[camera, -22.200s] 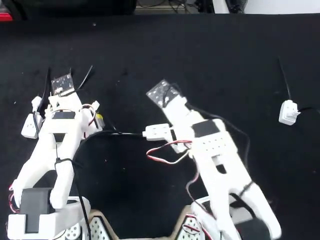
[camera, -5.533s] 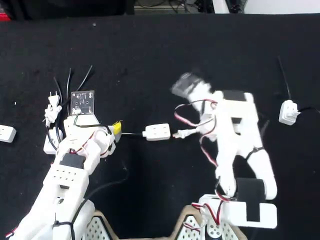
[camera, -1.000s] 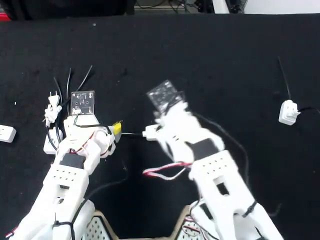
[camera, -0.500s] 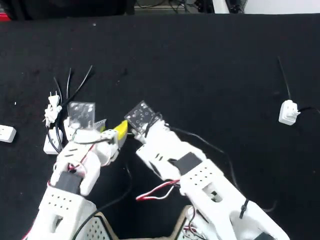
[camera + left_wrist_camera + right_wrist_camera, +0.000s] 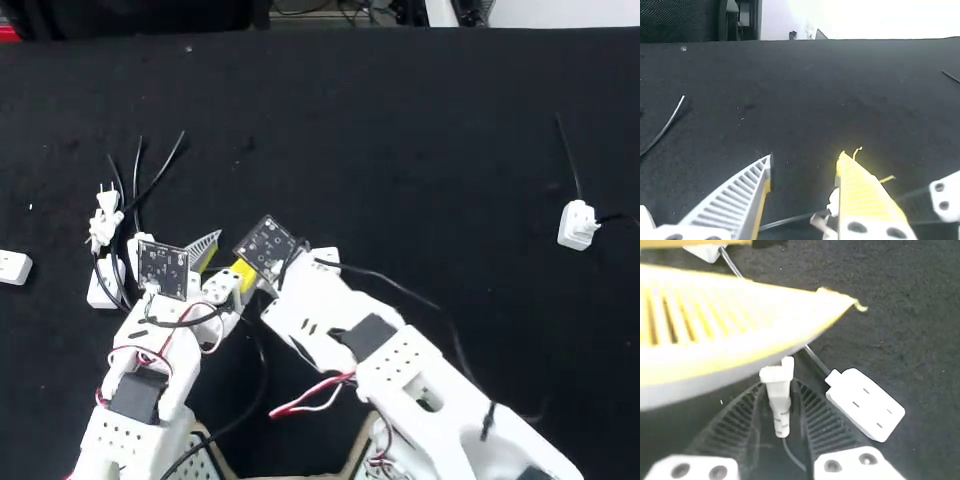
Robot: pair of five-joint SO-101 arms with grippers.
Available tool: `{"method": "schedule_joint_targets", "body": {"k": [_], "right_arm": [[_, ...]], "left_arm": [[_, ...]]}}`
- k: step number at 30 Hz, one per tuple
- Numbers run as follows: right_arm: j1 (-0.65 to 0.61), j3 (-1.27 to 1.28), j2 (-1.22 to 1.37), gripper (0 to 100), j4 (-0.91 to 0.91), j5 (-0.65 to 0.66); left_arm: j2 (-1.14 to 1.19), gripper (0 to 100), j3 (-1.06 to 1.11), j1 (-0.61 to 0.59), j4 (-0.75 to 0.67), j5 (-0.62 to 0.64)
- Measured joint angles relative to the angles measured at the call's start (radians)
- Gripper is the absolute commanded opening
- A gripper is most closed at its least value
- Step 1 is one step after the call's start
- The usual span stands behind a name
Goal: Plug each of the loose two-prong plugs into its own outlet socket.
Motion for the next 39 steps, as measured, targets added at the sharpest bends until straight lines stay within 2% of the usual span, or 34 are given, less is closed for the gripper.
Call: {"method": "schedule_joint_targets", "body": {"k": [4,20,39], "right_arm": [[0.000,0.005,-0.121,1.1,0.060,0.000],[0.029,0.199,-0.601,1.1,0.107,0.000],[0.029,0.201,-0.667,1.1,0.158,0.000]], "left_arm": [[0.000,21,0.000,0.000,0.002,-0.003],[-0.009,21,0.000,-0.003,0.000,0.000],[-0.011,21,0.000,-0.005,0.008,0.000]]}}
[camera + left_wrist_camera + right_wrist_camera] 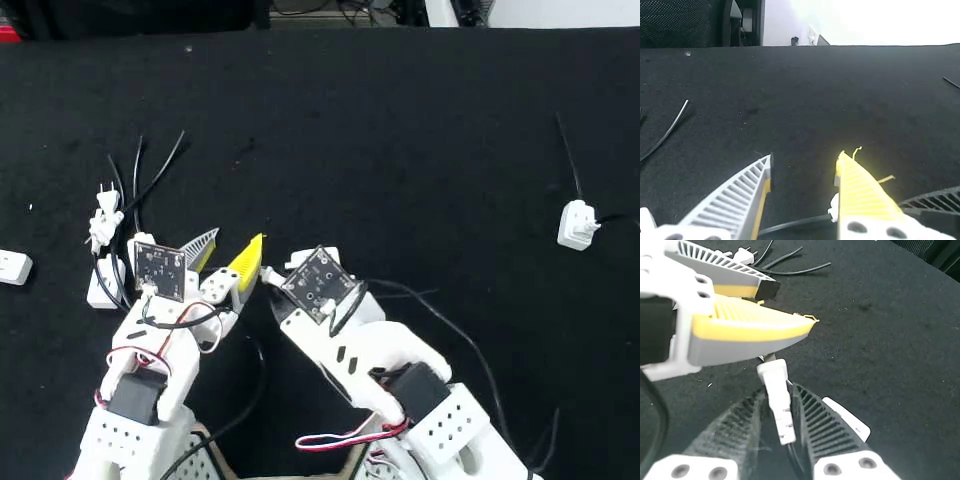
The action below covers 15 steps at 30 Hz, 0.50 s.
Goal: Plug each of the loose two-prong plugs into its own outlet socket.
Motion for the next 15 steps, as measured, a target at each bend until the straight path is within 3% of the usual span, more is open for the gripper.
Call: {"method": "schedule_joint_targets", "body": {"k": [15], "right_arm": [[0.000,-0.002,0.000,1.1,0.002,0.000]], "left_arm": [[-0.002,21,0.000,0.000,0.015,0.000]]}}
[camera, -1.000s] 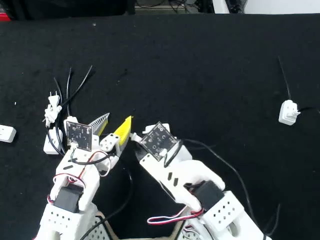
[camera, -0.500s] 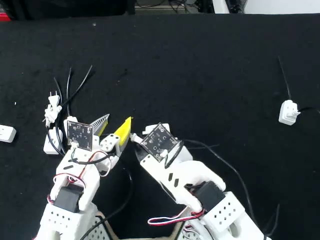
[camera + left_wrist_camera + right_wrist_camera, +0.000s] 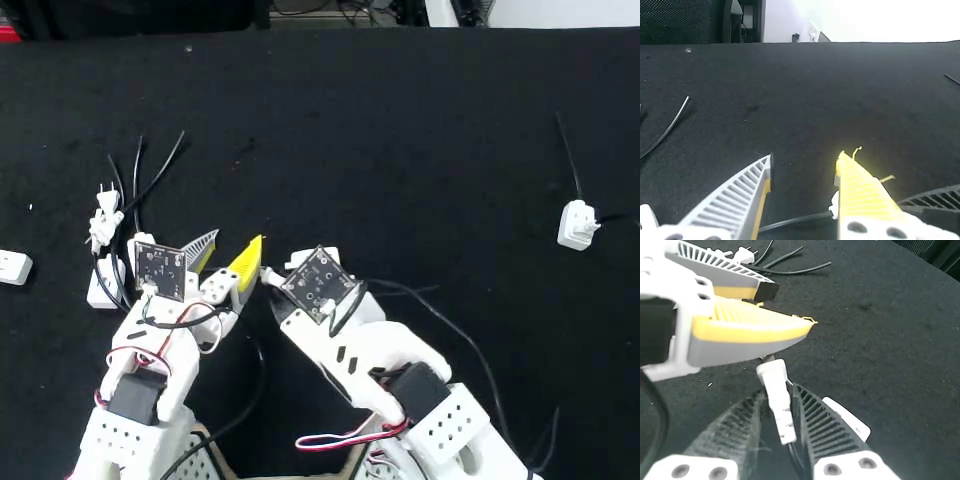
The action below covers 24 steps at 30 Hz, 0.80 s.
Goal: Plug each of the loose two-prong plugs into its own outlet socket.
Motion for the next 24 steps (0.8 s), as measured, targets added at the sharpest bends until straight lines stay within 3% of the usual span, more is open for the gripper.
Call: {"method": "schedule_joint_targets", "body": {"k": [17,24], "right_arm": [[0.000,-0.028,-0.002,1.1,0.044,0.000],[-0.002,-0.028,-0.002,1.1,0.044,-0.072]], "left_arm": [[0.000,21,0.000,0.002,0.009,0.000],[0.000,21,0.000,0.002,0.012,0.000]]}}
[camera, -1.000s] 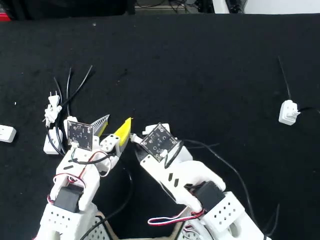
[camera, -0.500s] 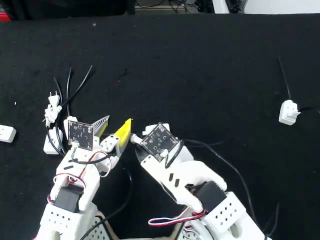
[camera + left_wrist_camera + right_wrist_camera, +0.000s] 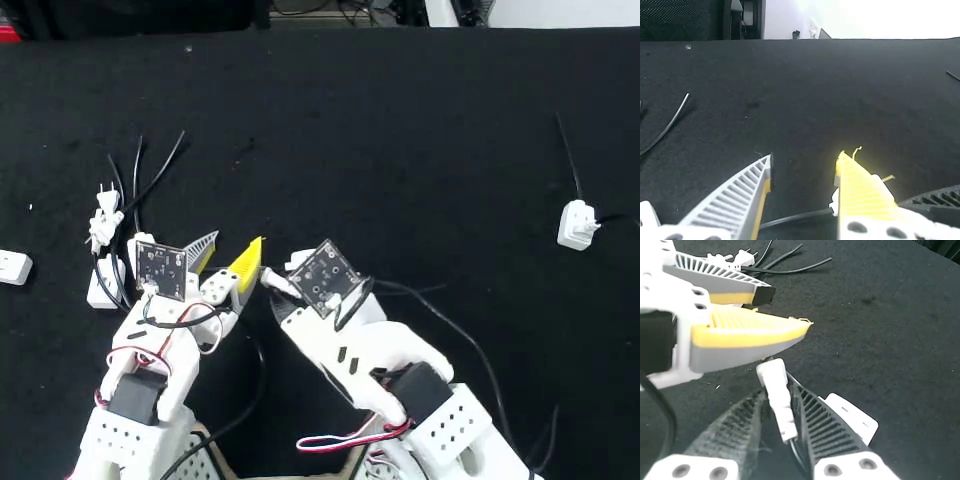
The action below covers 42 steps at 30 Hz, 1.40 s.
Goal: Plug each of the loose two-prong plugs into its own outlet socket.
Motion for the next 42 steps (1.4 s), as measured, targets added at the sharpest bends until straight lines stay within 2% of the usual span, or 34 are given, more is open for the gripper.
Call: {"method": "schedule_joint_targets", "body": {"k": [15,22,34,37,42], "right_arm": [[0.000,0.000,0.000,1.1,0.002,-0.008],[0.003,0.000,0.000,1.1,0.002,-0.008],[0.014,0.003,0.000,1.1,-0.009,-0.008],[0.084,0.002,-0.003,1.1,-0.015,-0.011],[0.163,0.054,-0.012,1.1,-0.026,0.018]], "left_arm": [[0.021,21,0.003,0.023,-0.003,0.000],[0.106,21,0.008,0.031,-0.075,0.000],[0.115,21,0.008,0.026,-0.080,0.000],[0.130,21,0.008,-0.015,-0.069,0.002],[0.133,21,-0.009,-0.153,-0.069,0.095]]}}
